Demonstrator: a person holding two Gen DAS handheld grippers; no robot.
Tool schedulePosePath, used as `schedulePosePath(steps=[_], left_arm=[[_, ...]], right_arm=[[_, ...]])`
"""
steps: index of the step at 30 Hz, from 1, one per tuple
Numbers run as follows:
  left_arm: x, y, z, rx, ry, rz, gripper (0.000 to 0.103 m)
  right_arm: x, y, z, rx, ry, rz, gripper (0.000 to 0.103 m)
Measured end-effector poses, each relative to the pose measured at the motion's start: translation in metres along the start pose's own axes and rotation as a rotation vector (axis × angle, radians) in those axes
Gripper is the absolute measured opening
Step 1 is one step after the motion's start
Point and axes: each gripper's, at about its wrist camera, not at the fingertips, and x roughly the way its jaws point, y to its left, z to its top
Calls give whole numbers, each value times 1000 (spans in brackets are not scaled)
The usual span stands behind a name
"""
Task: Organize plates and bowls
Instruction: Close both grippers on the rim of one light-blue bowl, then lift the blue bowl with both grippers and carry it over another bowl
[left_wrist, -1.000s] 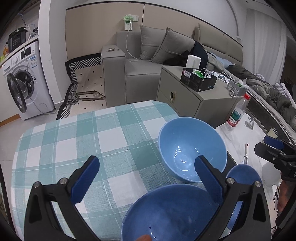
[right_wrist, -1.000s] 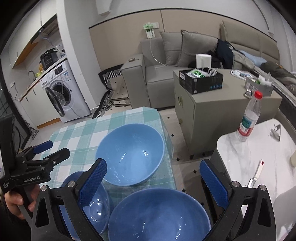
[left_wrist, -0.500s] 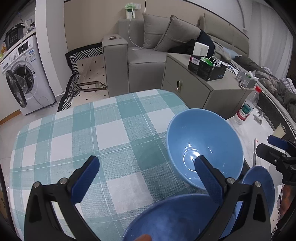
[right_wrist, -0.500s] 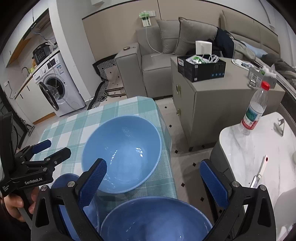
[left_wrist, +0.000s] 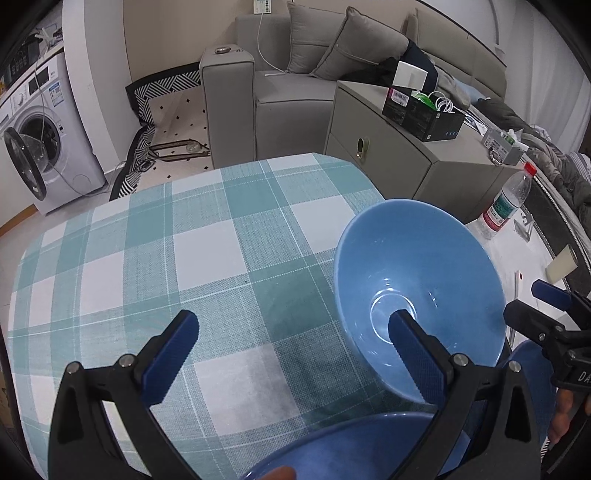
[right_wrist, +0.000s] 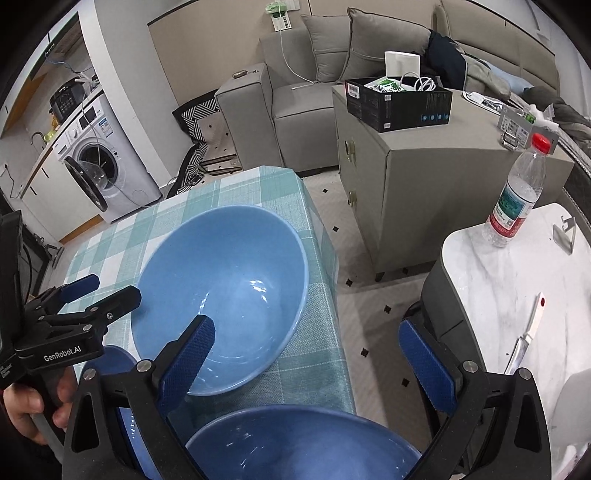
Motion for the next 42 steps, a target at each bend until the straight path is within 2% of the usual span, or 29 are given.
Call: schedulePosePath(steps=[2, 6, 8, 10, 14, 16, 19, 26, 28, 42], left_arm=[[4, 0, 0, -3, 12, -5, 102], [11, -1, 0, 0, 36, -17, 99], [13, -1, 0, -2, 42, -55, 88], [15, -2, -2, -5, 51, -79, 80], [16, -9, -5, 21, 63, -91, 60], [17, -10, -7, 17, 70, -100, 50], [17, -12, -8, 21, 72, -126, 43], [12, -21, -10, 61, 57, -146, 24], [11, -23, -10, 70, 55, -148, 22], [9, -20, -12, 60, 46, -156, 18]], right_arm=[[3, 0, -1, -2, 8, -5, 98], [8, 0, -3, -15, 23, 8, 78], [10, 0, -4, -20, 25, 11, 73], [11, 0, -5, -26, 30, 21, 62], [12, 2, -9, -51, 37, 34, 52], [13, 3, -10, -57, 37, 38, 43], [13, 5, -11, -68, 32, 49, 37], [12, 11, -11, -92, 28, 60, 26], [12, 12, -11, -99, 24, 61, 22], [12, 14, -12, -92, 4, 60, 21]])
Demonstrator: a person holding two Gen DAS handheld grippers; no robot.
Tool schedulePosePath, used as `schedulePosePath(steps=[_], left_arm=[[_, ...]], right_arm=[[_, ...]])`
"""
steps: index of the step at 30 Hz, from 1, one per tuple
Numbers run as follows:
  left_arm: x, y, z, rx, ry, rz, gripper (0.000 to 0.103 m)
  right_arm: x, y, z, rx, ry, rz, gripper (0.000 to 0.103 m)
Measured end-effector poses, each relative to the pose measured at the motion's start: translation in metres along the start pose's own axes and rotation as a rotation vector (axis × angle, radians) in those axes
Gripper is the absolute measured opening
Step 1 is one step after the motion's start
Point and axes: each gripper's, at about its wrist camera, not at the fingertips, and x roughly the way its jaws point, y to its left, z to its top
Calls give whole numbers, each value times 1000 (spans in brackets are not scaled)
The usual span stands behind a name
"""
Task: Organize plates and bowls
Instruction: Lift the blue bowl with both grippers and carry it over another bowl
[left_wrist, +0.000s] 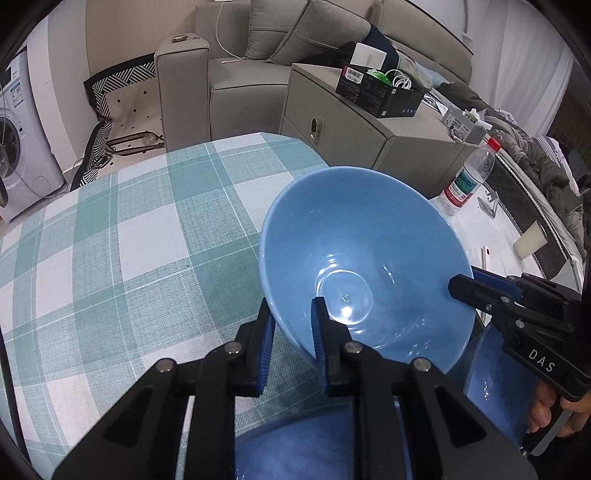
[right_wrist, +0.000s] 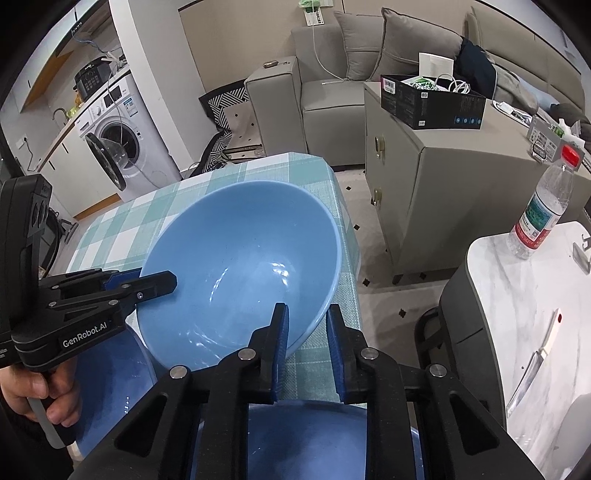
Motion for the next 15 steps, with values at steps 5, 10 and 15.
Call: schedulePosePath(steps=[5, 10, 15], left_arm=[[-3, -2, -1, 10, -17, 14, 18], [-10, -3, 1, 12, -39, 12, 18], [-20, -7, 4, 17, -66, 8, 18]], right_arm=[[0, 1, -1, -2, -10, 2, 21], [-2, 0, 1, 2, -22, 2, 21], [-12, 2, 1, 0, -49, -10, 21]])
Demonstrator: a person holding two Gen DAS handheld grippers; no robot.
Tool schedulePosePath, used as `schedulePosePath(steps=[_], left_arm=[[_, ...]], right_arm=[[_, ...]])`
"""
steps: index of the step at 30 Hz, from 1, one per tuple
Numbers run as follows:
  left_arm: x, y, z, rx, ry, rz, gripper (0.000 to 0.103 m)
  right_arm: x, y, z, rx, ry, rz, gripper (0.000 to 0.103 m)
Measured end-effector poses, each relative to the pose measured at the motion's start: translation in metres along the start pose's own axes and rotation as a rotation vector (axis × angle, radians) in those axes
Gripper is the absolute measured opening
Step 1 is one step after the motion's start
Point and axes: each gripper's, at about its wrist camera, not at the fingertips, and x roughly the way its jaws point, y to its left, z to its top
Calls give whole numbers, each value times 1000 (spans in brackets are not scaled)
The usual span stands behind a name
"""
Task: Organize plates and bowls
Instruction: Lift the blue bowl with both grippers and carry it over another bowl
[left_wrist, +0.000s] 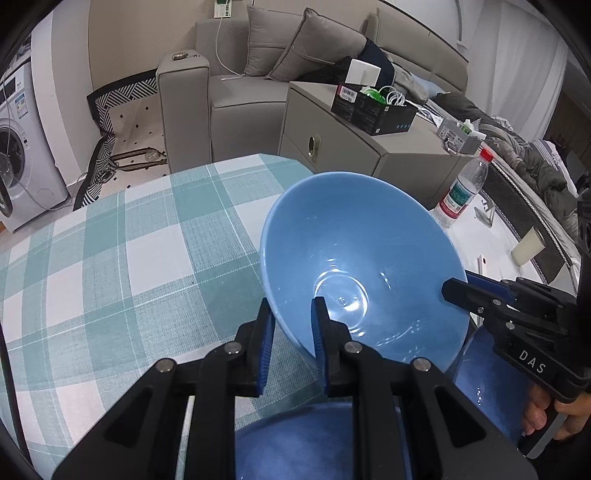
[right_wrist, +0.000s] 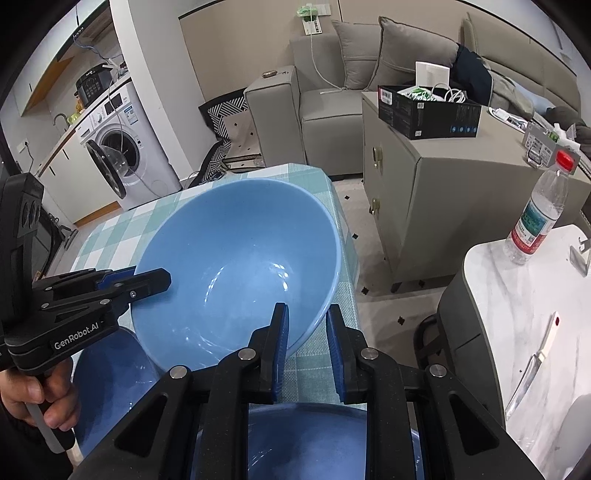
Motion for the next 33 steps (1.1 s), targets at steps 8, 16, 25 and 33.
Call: schedulePosePath(steps=[8, 16, 25, 33], left_arm=[[-22, -4, 6, 4, -45, -5, 18], [-43, -6, 7, 2, -85, -3, 18], [-69, -4, 2, -4, -127, -12, 18], [-87, 6, -8, -19, -149, -7, 18]], right_arm=[[-26, 9, 5, -17, -59, -17, 21], [-51, 20, 8, -29, -111, -26, 21], [-78, 32, 3, -40, -163, -14, 21], [-102, 54, -2, -72, -208, 6, 21]])
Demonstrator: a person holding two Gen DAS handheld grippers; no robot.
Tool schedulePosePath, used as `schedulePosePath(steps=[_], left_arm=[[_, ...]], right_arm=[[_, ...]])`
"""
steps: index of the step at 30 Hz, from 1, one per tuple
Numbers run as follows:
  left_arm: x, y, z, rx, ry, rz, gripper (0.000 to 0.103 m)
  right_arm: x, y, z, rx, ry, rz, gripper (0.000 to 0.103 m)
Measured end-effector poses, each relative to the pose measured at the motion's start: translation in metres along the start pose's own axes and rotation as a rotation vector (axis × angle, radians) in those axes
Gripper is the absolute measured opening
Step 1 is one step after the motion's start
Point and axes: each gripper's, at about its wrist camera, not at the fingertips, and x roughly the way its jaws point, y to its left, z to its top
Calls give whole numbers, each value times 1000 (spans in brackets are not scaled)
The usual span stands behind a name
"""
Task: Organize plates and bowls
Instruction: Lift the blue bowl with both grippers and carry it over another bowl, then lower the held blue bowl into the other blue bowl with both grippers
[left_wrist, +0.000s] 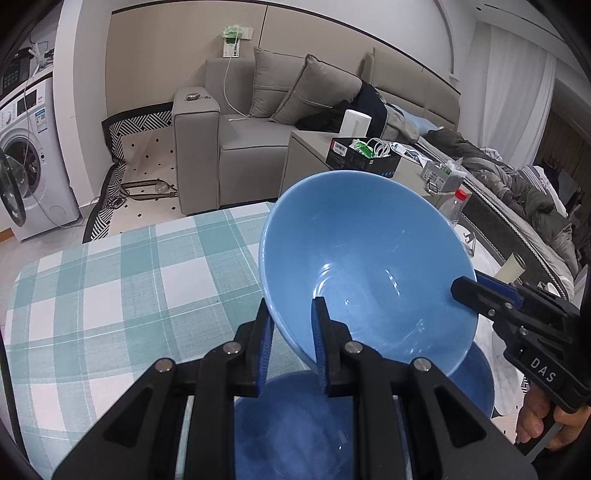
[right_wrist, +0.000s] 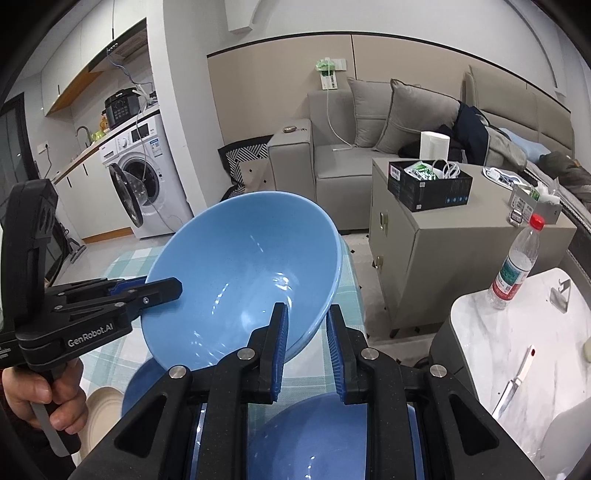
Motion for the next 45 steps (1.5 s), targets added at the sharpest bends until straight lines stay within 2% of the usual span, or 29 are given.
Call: schedulePosePath(steps=[13, 45], left_arm=[[-33, 16, -13, -23, -42, 14, 18], [-78, 26, -61, -28, -73, 31, 18]], right_arm=[[-23, 39, -3, -35, -37, 35, 22], [-65, 75, -56, -19, -96, 102, 22]])
